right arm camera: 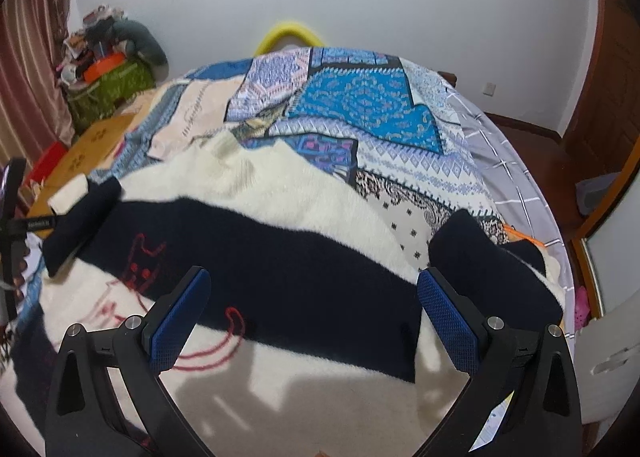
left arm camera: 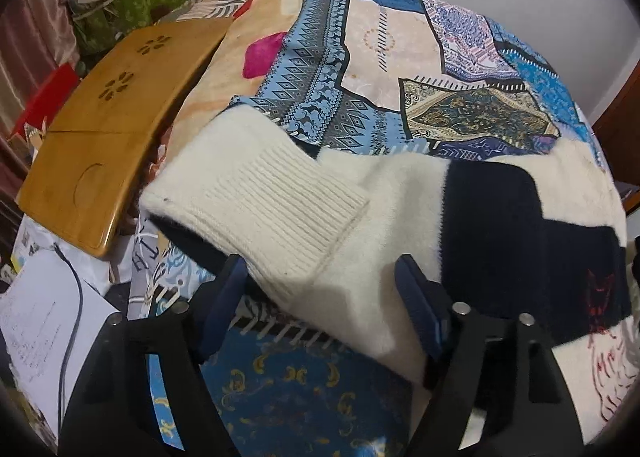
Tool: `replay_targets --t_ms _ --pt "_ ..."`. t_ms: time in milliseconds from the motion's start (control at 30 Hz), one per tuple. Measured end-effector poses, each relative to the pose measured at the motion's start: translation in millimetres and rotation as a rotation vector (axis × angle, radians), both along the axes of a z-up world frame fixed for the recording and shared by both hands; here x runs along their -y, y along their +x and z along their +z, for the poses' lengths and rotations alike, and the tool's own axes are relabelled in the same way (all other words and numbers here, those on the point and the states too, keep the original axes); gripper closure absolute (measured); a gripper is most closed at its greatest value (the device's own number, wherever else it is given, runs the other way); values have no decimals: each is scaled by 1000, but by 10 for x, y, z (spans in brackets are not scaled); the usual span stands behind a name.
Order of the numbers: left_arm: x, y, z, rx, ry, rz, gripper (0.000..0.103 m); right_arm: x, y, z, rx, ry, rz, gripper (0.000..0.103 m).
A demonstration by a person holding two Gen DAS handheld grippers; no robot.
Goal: Fold small clothes
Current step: 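Grasp the sweater's sleeve cuff with the left gripper and lift it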
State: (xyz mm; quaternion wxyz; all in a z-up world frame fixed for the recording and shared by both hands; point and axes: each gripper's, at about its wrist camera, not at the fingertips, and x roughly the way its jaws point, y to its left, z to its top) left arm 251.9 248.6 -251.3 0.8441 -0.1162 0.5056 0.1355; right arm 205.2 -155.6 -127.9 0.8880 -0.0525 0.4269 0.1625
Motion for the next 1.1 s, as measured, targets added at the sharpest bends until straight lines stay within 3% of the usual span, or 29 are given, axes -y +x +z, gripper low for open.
replay_targets --t_ms 267,400,467,667,833,1100 --pt "-68 169 -157 -40 24 -18 59 172 95 -155 -72 21 -62 0" --pt "-65 184 -148 -35 50 -25 83 228 102 -208 -82 -13 -71 0" --pt "-68 187 -140 -37 60 -20 88 288 146 -272 -98 -40 -85 0" --pt "-16 132 63 1 52 -29 92 588 243 -394 -150 -36 -162 0" --pt "146 75 415 69 51 -64 92 827 262 -461 -159 -86 -211 1" --pt "613 63 981 160 25 -170 92 1162 190 -520 -196 -81 -277 1"
